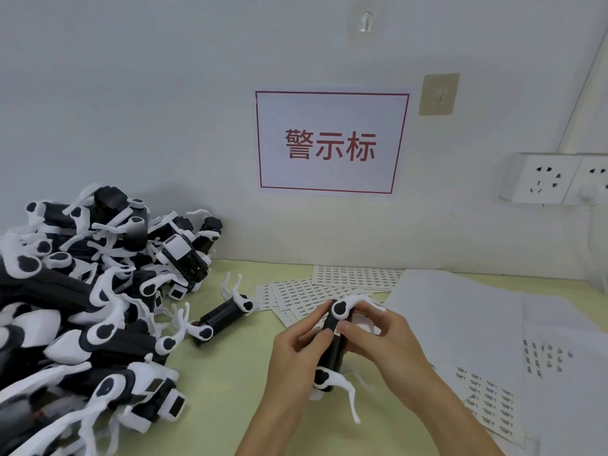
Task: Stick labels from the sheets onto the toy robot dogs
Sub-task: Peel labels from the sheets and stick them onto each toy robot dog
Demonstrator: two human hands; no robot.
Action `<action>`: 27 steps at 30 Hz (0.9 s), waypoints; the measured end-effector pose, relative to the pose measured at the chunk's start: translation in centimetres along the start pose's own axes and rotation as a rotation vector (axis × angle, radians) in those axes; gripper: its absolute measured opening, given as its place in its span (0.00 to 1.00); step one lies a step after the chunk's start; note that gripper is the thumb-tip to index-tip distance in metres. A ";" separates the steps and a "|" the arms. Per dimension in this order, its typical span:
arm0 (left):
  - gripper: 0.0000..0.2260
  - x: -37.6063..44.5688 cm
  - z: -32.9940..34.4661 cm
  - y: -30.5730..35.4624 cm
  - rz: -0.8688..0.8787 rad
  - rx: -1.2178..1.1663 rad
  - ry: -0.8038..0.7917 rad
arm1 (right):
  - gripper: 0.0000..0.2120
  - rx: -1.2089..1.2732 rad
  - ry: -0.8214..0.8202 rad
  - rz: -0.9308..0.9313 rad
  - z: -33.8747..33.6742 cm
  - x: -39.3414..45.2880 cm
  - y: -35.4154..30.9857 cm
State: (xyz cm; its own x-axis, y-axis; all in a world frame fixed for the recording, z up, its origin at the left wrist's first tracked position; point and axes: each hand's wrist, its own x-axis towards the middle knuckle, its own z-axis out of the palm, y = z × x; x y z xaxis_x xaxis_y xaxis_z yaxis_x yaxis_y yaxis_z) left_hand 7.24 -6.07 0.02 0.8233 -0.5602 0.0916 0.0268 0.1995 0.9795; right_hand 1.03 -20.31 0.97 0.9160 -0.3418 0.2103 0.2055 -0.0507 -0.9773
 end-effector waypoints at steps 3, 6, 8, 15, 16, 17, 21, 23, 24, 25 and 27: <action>0.18 0.1 0.1 -0.1 -0.032 -0.039 0.074 | 0.10 0.084 -0.006 0.006 -0.3 0.1 0.2; 0.13 0.0 0.7 -0.2 -0.054 -0.013 0.160 | 0.11 0.107 0.054 -0.002 0.0 0.1 0.6; 0.04 -0.1 1.1 -0.4 -0.018 -0.025 0.247 | 0.11 0.148 0.140 0.006 0.3 0.2 1.0; 0.08 0.4 1.2 -1.2 -0.102 -0.235 0.327 | 0.11 0.403 0.392 0.008 0.8 0.5 1.1; 0.11 0.5 1.3 -1.2 -0.127 -0.280 0.319 | 0.10 0.410 0.397 0.000 0.8 0.4 1.1; 0.14 0.5 1.4 -1.3 -0.139 -0.313 0.322 | 0.09 0.420 0.392 -0.007 0.8 0.4 1.1; 0.27 0.5 1.3 -1.0 -0.118 -0.362 0.391 | 0.10 0.434 0.305 -0.040 0.6 0.3 1.2; 0.28 0.5 1.2 -0.8 -0.096 -0.367 0.417 | 0.16 0.376 0.223 -0.052 0.0 0.3 1.0; 0.27 0.5 1.1 -0.7 -0.084 -0.369 0.430 | 0.20 0.341 0.177 -0.048 -0.4 0.2 0.9; 0.25 0.6 0.9 -0.7 -0.070 -0.369 0.439 | 0.23 0.320 0.134 -0.038 -0.7 0.2 0.7; 0.23 0.6 0.7 -0.6 -0.053 -0.363 0.448 | 0.25 0.322 0.076 -0.012 -1.4 0.1 0.3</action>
State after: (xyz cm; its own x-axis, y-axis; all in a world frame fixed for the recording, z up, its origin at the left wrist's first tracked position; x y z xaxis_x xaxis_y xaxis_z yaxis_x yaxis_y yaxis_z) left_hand 7.26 -7.11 -0.40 0.9731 -0.1978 -0.1180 0.2022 0.4877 0.8493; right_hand 0.72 -21.74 0.63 0.8871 -0.4123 0.2074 0.3255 0.2405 -0.9144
